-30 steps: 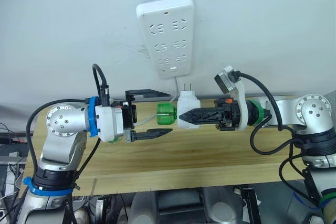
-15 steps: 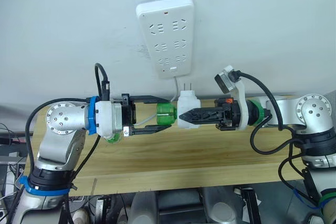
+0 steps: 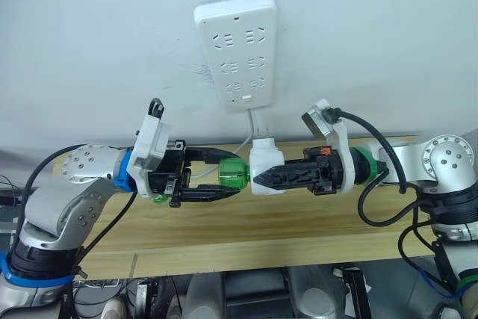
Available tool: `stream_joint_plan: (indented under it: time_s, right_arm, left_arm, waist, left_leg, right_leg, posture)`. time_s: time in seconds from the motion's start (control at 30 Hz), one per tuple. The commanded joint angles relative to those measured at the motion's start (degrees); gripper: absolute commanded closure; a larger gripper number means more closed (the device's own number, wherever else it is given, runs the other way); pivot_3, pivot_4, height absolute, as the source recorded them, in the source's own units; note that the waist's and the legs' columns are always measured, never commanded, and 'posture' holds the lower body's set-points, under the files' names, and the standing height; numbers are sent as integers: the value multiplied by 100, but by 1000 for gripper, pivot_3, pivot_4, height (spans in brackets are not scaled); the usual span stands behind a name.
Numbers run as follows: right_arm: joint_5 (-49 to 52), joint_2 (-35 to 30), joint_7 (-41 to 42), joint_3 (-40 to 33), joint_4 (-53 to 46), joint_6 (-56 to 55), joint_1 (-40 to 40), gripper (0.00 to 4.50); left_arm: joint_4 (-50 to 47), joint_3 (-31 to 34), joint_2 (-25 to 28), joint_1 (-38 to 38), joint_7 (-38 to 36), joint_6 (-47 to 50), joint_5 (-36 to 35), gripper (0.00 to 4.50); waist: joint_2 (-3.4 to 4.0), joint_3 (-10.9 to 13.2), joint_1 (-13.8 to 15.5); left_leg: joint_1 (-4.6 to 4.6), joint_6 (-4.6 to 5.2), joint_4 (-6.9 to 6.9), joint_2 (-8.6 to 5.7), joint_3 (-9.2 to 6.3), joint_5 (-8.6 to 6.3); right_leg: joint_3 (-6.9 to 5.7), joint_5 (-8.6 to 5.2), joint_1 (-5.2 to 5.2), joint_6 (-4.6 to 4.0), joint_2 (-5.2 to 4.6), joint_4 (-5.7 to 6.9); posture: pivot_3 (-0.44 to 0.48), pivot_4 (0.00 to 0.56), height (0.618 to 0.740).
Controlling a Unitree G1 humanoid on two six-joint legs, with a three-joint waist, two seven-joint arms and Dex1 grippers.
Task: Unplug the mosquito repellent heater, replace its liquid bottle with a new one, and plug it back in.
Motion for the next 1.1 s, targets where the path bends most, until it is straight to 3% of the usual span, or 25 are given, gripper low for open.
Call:
stream_joint_plan:
  time_s: [0.03,0.13,0.4,0.6,0.9,1.07,1.1]
  right_arm:
    - [140,-167,73,-142,-144,-115,17,1448]
    - [140,-214,90,-119,-191,-145,19,1448]
    - [140,-293,168,-79,-299,-210,43,1448]
    - [140,-324,212,-53,-356,-250,50,1448]
    - [140,-334,236,-39,-359,-284,37,1448]
    - [140,-334,248,-51,-359,-305,45,1448]
    - [140,-337,254,-54,-357,-309,47,1448]
  left_arm:
    - [-182,215,168,-111,214,738,-599,2222]
    - [-107,171,259,-303,582,1418,-840,2222]
    - [598,202,578,-947,1247,3743,-2633,2222]
    - [886,294,496,-1143,1625,4316,-3263,2222]
    - [731,299,421,-1066,1719,4158,-2956,2222]
    - [501,321,294,-926,1522,3680,-2421,598]
    - [459,315,299,-888,1430,3588,-2299,598]
  waist:
    - [0,0,1]
    - [-1,1,0]
    - [-1,3,-15]
    - [-1,3,-17]
    - [-1,3,-12]
    - [-1,3,-4]
    - [-2,4,-3]
  left_leg:
    - [0,0,0,0,0,0]
    - [0,0,0,0,0,0]
    - [1,0,0,1,0,0]
    - [2,-1,1,2,2,1]
    - [2,-2,1,3,3,1]
    - [3,-2,0,3,6,1]
    - [3,-2,0,3,6,1]
  right_leg:
    - [0,0,0,0,0,0]
    - [0,0,1,0,0,-2]
    - [0,0,-2,0,1,0]
    - [1,0,-3,0,1,-1]
    - [1,0,-4,0,1,-3]
    - [3,0,-4,0,1,-4]
    - [3,0,-4,0,1,-4]
  posture:
    - [-173,383,740]
    - [-176,384,740]
    - [-186,386,740]
    - [-188,389,740]
    - [-185,389,740]
    - [-187,391,740]
    - [-187,390,740]
